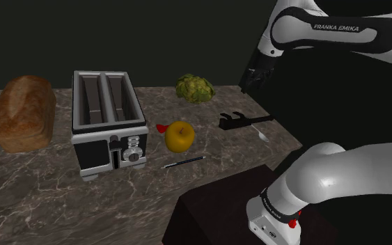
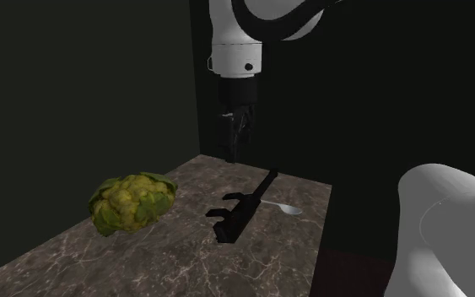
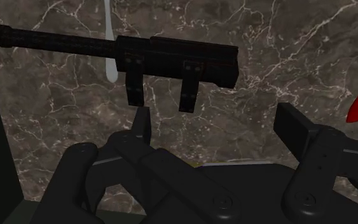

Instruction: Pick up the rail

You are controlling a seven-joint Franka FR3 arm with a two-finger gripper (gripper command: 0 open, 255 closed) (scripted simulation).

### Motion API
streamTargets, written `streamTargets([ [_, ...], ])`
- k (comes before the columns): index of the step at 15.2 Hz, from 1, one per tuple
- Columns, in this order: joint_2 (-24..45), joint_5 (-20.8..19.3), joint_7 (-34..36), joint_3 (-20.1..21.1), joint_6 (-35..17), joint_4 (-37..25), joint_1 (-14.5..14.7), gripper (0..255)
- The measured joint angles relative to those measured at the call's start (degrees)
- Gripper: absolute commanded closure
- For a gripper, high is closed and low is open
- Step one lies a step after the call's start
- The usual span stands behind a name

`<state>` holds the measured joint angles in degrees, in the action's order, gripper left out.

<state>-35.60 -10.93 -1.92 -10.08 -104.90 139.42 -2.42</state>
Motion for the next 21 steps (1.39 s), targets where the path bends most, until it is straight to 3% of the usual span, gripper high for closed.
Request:
streamTargets([
  [5,6.72,-1.83,-1.19,-3.08,-6.98,1.79,-1.44,0],
  [13,22.56,-2.96,-4.95,-8.93,-18.16,-0.71,-3.63,0],
  [21,28.68,-2.42,-5.26,-10.01,-25.21,0.66,-3.84,0],
])
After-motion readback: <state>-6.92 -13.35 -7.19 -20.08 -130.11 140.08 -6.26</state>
